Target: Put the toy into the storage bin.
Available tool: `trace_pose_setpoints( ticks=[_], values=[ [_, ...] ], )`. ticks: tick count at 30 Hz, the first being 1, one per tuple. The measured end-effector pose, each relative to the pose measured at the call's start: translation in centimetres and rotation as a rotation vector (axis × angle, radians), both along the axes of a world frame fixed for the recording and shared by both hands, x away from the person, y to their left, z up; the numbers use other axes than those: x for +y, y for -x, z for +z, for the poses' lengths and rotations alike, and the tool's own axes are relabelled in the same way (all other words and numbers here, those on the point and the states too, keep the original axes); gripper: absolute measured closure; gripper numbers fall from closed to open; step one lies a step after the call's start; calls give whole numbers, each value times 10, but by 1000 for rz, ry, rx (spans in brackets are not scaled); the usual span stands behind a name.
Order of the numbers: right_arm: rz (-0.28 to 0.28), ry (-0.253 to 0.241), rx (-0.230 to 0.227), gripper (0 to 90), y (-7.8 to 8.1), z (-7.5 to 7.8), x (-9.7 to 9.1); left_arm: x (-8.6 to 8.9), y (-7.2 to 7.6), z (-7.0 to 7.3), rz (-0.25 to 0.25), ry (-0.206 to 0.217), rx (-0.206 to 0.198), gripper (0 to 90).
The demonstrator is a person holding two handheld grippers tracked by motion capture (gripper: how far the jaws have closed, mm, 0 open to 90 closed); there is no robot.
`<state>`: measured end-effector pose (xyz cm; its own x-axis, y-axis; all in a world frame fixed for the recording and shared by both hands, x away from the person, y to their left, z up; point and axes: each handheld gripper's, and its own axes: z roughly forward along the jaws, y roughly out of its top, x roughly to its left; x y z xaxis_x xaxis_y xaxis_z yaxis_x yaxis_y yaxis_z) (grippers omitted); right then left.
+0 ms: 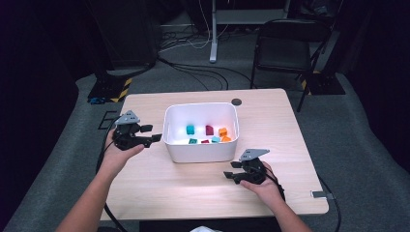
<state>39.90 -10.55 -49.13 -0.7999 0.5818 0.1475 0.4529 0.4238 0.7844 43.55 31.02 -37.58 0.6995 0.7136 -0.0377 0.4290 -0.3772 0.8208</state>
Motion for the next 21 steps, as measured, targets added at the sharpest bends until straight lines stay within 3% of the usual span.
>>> trace_pose_setpoints(
  ticks=[8,13,21],
  values=[
    [-15,-1,-2,458,-1,1,-4,10,8,-36,28,53,31,408],
    [-17,18,-8,457,-1,0,-3,13,12,-55,54,54,40,402],
    [-30,26,0,456,-3,-3,-6,15,14,-84,66,16,48,385]
  ],
)
